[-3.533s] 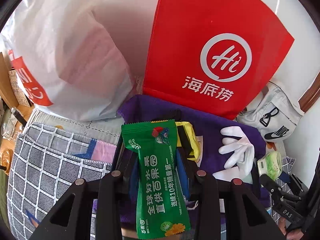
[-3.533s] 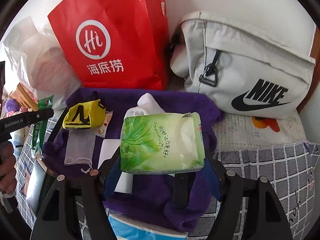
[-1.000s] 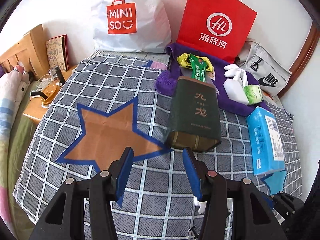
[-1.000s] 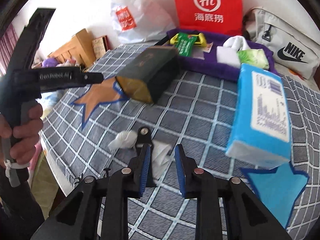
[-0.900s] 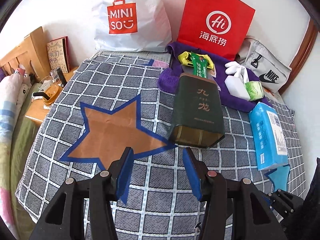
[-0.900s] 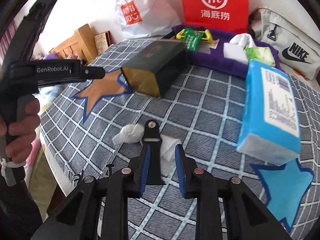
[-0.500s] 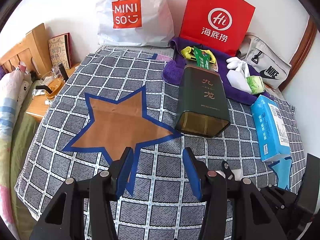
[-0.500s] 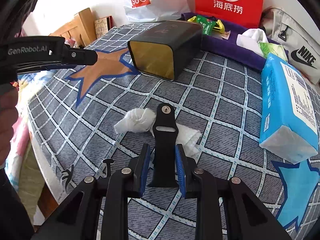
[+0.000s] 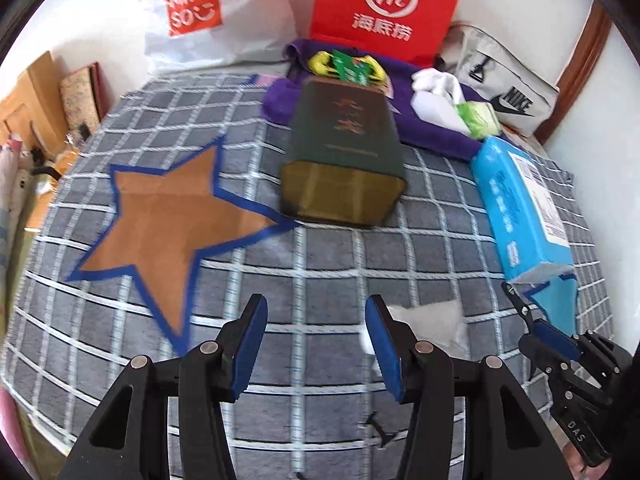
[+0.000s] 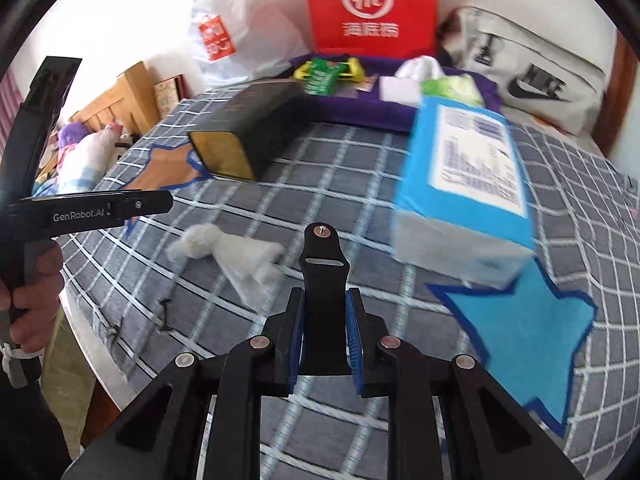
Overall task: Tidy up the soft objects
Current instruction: 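Close the left tool on the white crumpled cloth, then carry the white cloth with the left tool onto the purple towel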
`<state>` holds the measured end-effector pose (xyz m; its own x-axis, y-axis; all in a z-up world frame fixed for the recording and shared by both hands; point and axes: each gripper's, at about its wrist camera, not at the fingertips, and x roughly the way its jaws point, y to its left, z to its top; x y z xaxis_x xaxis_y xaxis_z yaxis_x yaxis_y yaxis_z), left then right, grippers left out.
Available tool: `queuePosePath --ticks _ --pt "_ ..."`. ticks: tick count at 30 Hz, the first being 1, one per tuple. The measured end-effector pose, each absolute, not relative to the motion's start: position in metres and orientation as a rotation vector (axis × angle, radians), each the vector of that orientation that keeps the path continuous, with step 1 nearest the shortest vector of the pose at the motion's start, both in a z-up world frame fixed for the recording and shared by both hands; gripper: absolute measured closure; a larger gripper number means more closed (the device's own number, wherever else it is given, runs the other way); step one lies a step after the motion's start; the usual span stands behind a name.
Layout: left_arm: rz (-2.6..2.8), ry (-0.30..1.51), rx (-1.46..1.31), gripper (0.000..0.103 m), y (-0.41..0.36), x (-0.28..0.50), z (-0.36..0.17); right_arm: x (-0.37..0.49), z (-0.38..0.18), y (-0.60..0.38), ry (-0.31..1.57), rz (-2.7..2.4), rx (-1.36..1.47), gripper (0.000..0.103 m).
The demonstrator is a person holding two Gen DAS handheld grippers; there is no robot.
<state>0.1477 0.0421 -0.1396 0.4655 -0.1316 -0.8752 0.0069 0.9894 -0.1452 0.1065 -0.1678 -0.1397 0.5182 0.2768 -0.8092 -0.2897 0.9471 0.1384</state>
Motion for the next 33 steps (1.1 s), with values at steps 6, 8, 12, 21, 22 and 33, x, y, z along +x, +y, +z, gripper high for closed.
queuePosePath --ticks 6,8,12,21,22,33 --pt "-0.135 1.125 -0.037 0.054 0.0 0.142 -0.158 0.101 -0.156 -0.212 0.988 0.245 -0.008 0.083" --pt "-0.131 1.133 -0.01 0.055 -0.006 0.14 -0.164 0.1 -0.162 -0.224 0.995 0.224 0.007 0.083" --pt "-0.116 1.11 0.032 0.069 -0.015 0.136 -0.165 0.101 -0.167 -0.242 0.989 0.225 0.063 0.083" --pt "-0.103 1.095 -0.037 0.081 -0.003 0.142 -0.156 0.102 -0.17 -0.23 0.925 0.198 -0.027 0.082" --pt "-0.097 1.088 -0.05 0.081 0.001 0.143 -0.153 0.101 -0.17 -0.23 0.922 0.196 -0.034 0.082" --pt "-0.098 1.025 -0.129 0.081 0.018 0.151 -0.114 0.1 -0.126 -0.225 0.888 0.33 0.037 0.082"
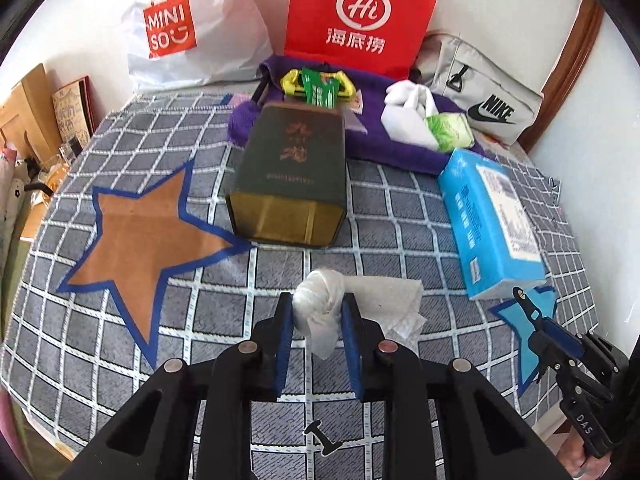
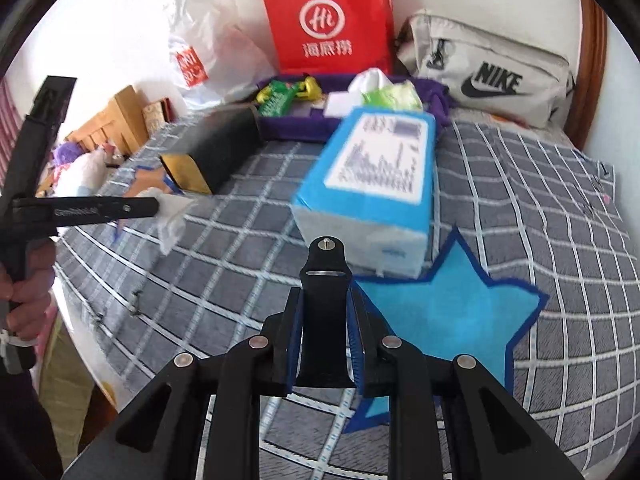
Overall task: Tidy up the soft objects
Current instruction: 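Carry the white cloth with the left tool onto the purple towel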
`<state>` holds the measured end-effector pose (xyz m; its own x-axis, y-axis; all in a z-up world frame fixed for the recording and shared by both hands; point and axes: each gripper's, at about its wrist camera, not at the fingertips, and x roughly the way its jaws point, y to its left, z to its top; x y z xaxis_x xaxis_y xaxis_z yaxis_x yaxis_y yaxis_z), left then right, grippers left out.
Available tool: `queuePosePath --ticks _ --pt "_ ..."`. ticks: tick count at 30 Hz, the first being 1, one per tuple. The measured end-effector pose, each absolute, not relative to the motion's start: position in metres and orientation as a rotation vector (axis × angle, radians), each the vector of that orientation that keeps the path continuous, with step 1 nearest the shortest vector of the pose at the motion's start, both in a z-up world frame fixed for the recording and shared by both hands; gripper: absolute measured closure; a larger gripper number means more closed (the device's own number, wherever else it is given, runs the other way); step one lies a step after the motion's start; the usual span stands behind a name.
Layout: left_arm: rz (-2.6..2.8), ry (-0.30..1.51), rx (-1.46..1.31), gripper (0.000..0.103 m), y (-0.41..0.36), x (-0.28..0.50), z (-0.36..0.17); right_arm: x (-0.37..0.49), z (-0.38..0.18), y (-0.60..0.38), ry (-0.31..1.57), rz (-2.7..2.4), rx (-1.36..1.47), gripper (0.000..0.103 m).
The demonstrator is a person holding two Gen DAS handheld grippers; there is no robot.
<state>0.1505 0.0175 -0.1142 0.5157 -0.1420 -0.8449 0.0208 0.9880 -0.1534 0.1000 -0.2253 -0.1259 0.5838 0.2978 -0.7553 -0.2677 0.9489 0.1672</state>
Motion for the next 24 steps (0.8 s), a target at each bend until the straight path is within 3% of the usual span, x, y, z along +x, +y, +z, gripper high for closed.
queuePosePath --ticks 12,24 --pt "-0.051 0.935 -0.122 0.081 0.026 0.18 -0.065 0.155 -0.058 -0.233 0.788 0.222 0.043 0.082" --pt "-0.03 0.9 -0.154 0.08 0.029 0.242 -0.047 0.239 -0.052 -0.249 0.847 0.165 0.108 0.082"
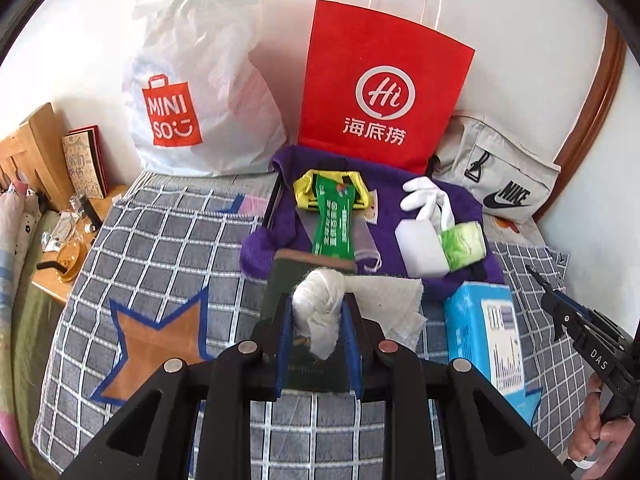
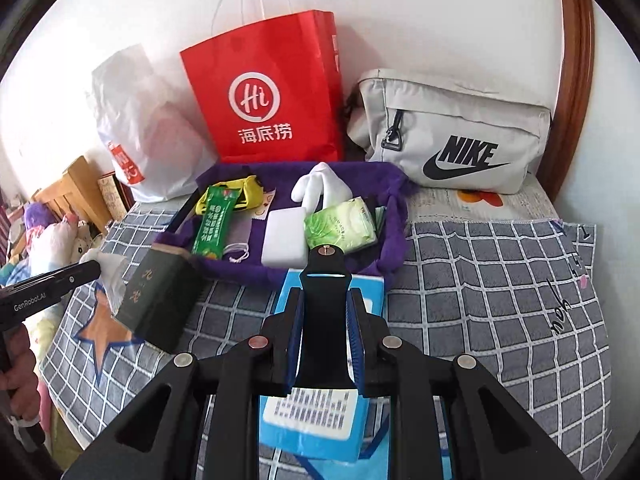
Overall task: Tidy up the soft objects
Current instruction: 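Carry the white cloth with the left tool onto the purple towel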
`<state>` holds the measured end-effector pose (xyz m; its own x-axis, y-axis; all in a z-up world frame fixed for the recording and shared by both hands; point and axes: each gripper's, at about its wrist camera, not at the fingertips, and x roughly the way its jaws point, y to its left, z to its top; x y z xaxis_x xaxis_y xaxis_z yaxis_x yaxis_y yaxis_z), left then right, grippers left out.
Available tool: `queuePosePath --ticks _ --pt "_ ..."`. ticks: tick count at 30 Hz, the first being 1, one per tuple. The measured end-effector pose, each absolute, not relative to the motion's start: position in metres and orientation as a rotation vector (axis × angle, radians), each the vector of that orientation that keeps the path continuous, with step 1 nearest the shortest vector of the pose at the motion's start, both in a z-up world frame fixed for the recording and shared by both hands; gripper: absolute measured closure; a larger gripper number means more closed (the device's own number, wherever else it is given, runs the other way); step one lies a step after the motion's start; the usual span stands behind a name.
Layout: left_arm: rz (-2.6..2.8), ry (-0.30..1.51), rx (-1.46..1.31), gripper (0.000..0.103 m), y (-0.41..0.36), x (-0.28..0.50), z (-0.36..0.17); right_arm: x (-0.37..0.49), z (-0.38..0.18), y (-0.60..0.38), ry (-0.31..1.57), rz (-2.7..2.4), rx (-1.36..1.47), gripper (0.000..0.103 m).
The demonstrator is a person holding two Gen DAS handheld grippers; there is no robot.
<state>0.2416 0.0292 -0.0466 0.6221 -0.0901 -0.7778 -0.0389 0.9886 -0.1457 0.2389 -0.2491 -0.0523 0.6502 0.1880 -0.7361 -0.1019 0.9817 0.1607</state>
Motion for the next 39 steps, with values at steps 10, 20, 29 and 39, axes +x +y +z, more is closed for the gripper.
queuePosePath --ticks 10,20,29,39 --pt "-0.035 0.923 -0.167 0.08 0.025 0.303 -0.058 0.299 -0.059 -0.253 0.849 0.158 0.103 0.082" --pt "-0.023 0.955 -0.171 0.08 0.028 0.348 -0.076 0.362 -0.066 -0.25 0.853 0.146 0.064 0.082" --pt "-0.038 0.999 -0.142 0.08 0.021 0.378 -0.094 0.403 -0.084 -0.249 0.894 0.139 0.05 0.082" --pt "-0.049 1.023 -0.112 0.08 0.012 0.397 -0.108 0.419 -0.107 -0.256 0.94 0.137 0.063 0.081"
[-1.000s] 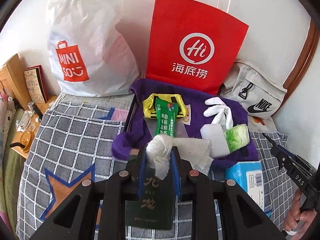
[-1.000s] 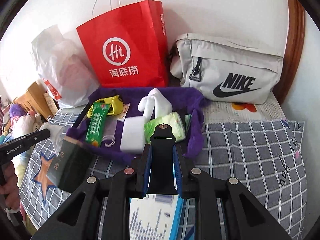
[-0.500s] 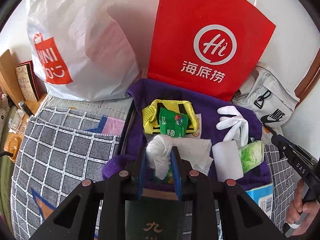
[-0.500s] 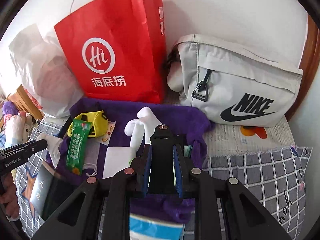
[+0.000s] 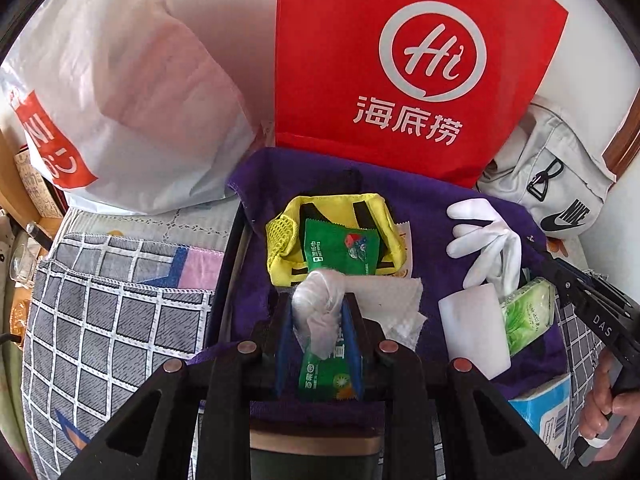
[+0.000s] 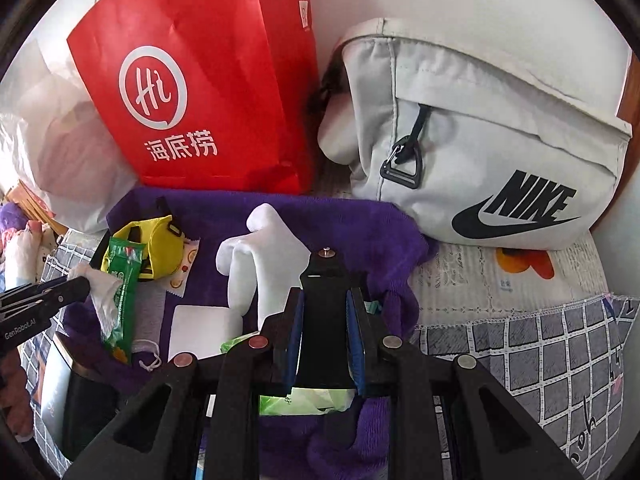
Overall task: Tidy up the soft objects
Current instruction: 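Carry the white cloth with the left tool onto the purple towel, then open the left tool to release the cloth on the towel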
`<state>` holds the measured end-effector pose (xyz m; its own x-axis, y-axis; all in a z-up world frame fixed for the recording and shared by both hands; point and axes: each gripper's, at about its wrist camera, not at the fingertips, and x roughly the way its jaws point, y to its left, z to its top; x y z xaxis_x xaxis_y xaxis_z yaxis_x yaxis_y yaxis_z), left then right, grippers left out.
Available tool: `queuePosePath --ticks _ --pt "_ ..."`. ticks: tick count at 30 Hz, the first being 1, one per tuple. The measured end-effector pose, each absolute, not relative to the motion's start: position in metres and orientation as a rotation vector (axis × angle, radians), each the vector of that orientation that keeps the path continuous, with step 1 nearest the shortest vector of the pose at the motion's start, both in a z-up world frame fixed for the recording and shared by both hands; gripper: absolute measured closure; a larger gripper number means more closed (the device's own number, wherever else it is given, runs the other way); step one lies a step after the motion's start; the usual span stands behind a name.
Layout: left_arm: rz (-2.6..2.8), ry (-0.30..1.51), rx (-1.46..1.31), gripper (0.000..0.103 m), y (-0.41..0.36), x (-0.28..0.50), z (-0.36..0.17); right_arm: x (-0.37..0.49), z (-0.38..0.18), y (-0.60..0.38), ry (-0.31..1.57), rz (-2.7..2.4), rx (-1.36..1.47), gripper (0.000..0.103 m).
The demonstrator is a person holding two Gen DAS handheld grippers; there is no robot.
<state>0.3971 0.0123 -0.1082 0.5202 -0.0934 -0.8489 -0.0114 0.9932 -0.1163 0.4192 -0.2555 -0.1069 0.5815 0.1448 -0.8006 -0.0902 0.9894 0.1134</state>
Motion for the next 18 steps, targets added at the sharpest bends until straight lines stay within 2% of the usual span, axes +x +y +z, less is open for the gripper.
queuePosePath --ticks 18 --pt "-0.071 1.051 -0.072 0.078 -0.006 0.411 -0.13 0.428 -0.126 -0.256 0.989 0.188 0.053 0.081"
